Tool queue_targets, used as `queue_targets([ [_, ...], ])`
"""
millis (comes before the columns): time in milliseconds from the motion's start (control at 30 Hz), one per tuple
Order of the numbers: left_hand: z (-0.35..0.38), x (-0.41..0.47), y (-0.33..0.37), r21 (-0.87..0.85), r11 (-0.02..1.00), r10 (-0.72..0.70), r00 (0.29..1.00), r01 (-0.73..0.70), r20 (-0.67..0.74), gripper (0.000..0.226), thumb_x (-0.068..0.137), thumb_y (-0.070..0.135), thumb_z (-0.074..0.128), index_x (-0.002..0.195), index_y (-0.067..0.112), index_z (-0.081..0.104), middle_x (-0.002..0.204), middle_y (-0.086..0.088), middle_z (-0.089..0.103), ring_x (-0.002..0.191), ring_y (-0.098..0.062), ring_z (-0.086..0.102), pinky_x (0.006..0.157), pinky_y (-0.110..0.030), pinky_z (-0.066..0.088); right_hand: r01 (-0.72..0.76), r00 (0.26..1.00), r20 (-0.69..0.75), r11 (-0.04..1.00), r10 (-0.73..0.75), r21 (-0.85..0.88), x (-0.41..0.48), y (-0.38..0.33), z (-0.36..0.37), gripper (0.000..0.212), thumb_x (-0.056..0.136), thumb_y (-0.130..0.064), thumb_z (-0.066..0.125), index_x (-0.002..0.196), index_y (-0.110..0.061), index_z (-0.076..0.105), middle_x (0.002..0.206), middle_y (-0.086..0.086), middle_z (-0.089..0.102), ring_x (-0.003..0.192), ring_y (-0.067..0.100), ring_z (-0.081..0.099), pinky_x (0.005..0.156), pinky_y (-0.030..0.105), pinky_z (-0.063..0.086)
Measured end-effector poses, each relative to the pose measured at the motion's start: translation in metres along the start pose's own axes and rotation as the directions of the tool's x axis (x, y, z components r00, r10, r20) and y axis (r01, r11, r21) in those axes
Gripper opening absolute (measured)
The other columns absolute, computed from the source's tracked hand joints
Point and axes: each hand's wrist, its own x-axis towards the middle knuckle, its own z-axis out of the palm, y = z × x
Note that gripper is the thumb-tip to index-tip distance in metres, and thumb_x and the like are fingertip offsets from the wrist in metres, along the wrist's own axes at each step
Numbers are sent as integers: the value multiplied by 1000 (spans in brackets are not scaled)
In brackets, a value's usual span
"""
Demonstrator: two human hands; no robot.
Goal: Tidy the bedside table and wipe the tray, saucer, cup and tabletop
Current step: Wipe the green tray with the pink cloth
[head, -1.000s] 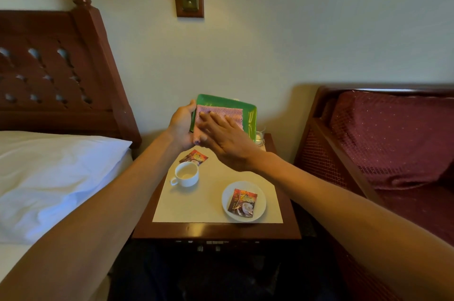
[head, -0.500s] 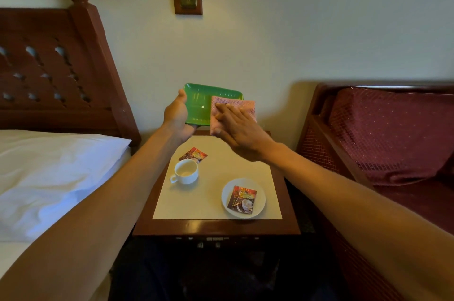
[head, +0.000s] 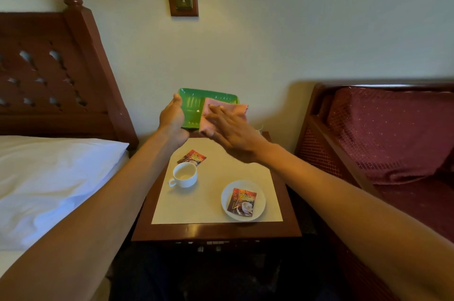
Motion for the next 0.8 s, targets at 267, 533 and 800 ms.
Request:
queue_targets([
  [267, 3, 0, -2, 11, 1000, -22, 999, 21, 28, 42, 105, 44, 35, 120, 14, 60, 106, -15, 70, 97, -33, 70, 82, -54, 57, -29, 998, 47, 992, 35, -124, 11, 14, -4, 69, 104, -53, 28, 158, -12, 15, 166, 10, 6, 153, 25, 1, 123, 39, 0],
  [533, 11, -3, -8, 9, 998, -61, 998, 61, 9, 37, 106, 40, 36, 115, 14, 61, 97, -11, 71, 87, -28, 71, 70, -45, 58, -115, 993, -11, 986, 115, -120, 10, 19, -9, 64, 104, -51, 32, 153, -9, 29, 163, 12, 21, 152, 26, 16, 124, 41, 11],
  [800, 4, -5, -7, 77, 970, -242, 938, 230, 247, 67, 98, 65, 27, 123, 14, 64, 116, -16, 71, 105, -33, 69, 80, -48, 59, -9, 996, 84, 999, 6, 42, 8, -3, -4, 64, 105, -50, 23, 159, -16, 13, 167, 2, 7, 153, 15, -1, 122, 31, 1],
])
